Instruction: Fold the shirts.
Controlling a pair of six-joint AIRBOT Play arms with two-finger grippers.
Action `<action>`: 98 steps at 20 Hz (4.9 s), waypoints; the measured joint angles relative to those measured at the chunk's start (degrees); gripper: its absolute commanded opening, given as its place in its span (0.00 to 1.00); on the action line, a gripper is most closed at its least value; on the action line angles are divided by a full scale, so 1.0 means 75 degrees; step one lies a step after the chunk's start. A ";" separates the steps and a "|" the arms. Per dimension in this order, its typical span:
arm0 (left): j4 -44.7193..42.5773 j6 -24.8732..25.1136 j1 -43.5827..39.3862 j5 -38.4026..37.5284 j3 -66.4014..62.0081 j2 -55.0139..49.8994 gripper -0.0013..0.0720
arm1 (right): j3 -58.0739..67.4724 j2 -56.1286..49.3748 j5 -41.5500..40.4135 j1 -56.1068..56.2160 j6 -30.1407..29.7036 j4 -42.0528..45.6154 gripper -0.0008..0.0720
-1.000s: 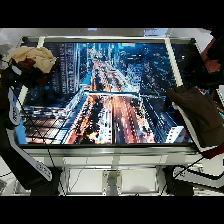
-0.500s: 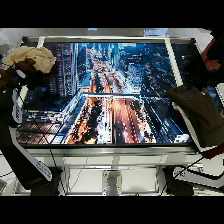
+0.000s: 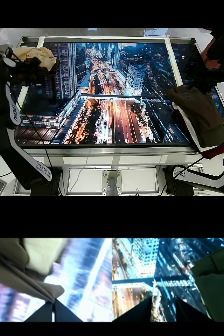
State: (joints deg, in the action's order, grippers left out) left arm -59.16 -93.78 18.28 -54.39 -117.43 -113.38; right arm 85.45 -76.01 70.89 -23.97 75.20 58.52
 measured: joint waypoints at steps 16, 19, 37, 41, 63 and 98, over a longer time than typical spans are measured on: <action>0.0851 0.1475 -0.4943 -0.2465 0.0941 0.3252 0.03 | 0.0000 0.0000 0.1413 0.0720 -0.0108 -0.1434 0.48; 0.0845 0.1396 -0.5998 -0.2020 0.1673 0.2935 0.03 | 0.0000 0.0000 0.1355 0.1008 -0.0201 -0.1268 0.48; -0.2495 0.0720 -0.4893 -0.3179 0.0382 0.1708 0.98 | -0.1422 -0.0015 0.0804 0.2311 -0.0248 -0.0361 0.70; -0.3037 0.1142 -0.3937 -0.4191 0.0749 0.1708 0.98 | -0.3118 -0.0169 -0.0233 0.3060 -0.0131 -0.0353 0.70; -0.2993 0.1964 -0.2372 -0.4415 0.0991 0.1376 0.98 | -0.6892 -0.0344 -0.4406 0.4141 0.0102 -0.5727 0.05; -0.0857 0.3678 -0.1282 -0.5155 0.2005 0.0306 0.03 | -0.7009 -0.0329 -0.3870 0.5027 -0.0131 -0.5829 0.55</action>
State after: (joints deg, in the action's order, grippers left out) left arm -65.58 -66.19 8.67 -93.06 -102.39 -111.09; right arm 32.88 -78.48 41.87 13.74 74.22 14.81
